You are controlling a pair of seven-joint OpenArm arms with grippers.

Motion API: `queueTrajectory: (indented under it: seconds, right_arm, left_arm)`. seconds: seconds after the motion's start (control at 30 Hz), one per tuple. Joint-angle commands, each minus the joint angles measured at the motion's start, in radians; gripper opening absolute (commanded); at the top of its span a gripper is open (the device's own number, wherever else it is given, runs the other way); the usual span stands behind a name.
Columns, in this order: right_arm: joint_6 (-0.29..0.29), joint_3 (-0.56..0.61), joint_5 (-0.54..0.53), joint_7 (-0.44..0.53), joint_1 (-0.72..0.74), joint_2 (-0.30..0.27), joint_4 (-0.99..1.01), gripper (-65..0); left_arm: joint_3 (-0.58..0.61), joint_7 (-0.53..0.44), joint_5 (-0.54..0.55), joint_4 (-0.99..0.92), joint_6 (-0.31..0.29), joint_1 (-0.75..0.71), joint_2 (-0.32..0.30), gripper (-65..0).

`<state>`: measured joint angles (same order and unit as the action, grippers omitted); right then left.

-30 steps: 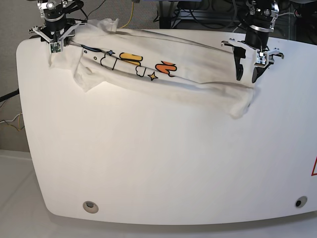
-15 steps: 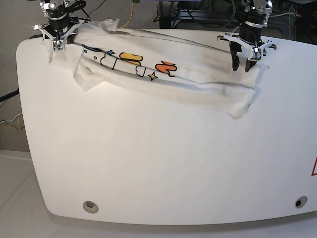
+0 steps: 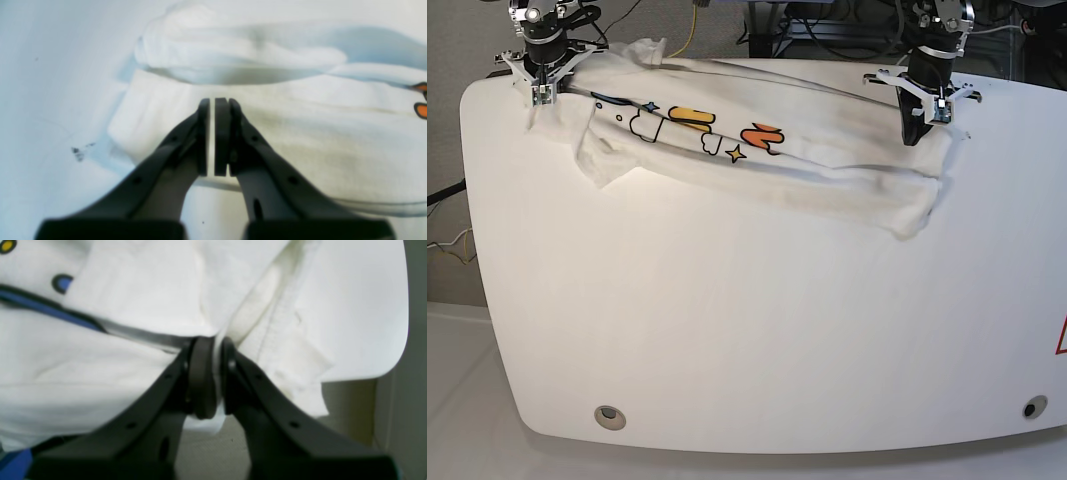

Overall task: Fold the T-shirt properly
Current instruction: 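Move both grippers to the band's ends and close them on the fabric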

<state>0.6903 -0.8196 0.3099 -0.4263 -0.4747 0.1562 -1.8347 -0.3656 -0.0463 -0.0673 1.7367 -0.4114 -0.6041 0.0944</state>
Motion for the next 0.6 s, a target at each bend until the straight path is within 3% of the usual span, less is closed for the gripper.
queueTrajectory:
  seconds: [0.0, 0.17, 0.57]
  right_arm:
    - [0.008, 0.001, 0.031, -0.024, 0.011, -0.002, 0.036, -64.4]
    - [0.008, 0.026, 0.100, -0.024, 0.047, 0.000, 0.091, -64.4]
    - [0.008, 0.067, 0.108, -0.007, 0.055, 0.000, 0.120, -64.4]
  left_arm:
    - [0.000, -0.030, 0.011, 0.009, -0.001, -0.003, -0.003, -62.9]
    - [0.000, -0.030, 0.011, -0.034, -0.001, 0.000, -0.003, -62.9]
    - [-0.002, -0.030, 0.011, -0.103, -0.001, 0.031, -0.003, -62.9]
